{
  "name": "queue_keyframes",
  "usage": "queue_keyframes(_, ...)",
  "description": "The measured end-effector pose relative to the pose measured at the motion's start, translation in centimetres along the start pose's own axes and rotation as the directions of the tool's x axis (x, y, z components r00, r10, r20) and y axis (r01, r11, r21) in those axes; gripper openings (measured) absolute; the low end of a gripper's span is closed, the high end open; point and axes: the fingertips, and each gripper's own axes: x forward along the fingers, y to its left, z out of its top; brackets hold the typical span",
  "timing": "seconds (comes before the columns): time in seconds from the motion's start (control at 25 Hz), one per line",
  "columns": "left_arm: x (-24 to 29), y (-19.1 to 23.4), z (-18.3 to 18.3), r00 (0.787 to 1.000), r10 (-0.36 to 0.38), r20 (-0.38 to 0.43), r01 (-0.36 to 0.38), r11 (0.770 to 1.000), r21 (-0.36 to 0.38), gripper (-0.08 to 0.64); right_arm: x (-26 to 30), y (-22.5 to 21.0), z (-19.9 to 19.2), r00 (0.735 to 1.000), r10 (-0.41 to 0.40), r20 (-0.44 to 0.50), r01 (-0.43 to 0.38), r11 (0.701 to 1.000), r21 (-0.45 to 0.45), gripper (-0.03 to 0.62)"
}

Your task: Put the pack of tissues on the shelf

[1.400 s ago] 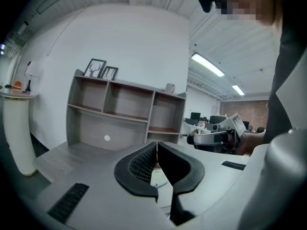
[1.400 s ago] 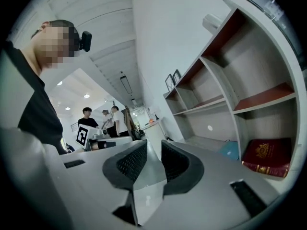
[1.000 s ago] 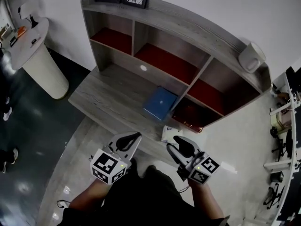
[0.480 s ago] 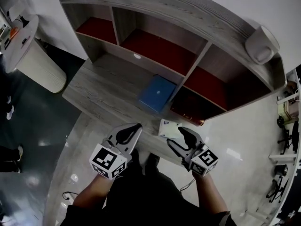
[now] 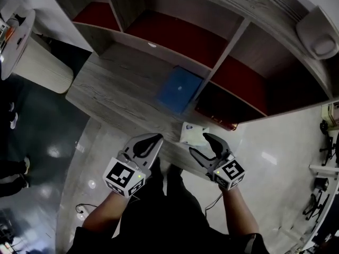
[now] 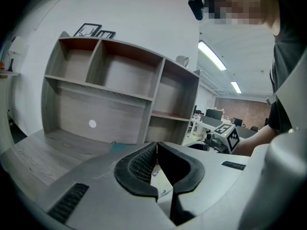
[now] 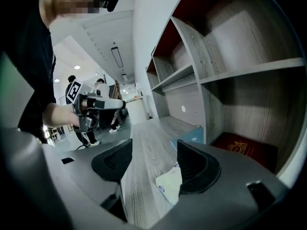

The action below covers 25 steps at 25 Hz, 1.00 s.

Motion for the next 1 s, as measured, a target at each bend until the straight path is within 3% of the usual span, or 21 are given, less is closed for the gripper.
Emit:
queue_keyframes(0.4,1.6,-0.6,-4.0,0.997,-0.020,-0.069,0.017,0.999,-0.044,0.021,1.0,-4.1,-6.5,0.993,-0.084,-0.077,0.086,0.996,0.016,0.253)
queue_keyframes(0.72,2.5,-0.6,-5.0,0.996,-0.030,-0.090,0.026,0.999,-0.042,0.021,2.3,-6.4,-10.8,0.983,-0.080,-0.162,0.081,0.997,0.002,0.259)
queue_keyframes(1.0,2.2,-0.5,-4.7,0.996,-0.016,-0.093,0.013,0.999,-0.039,0.021,3.4,-6.1,-13.2,0.954,-0.062,-0.294,0.065,0.998,0.002,0.259)
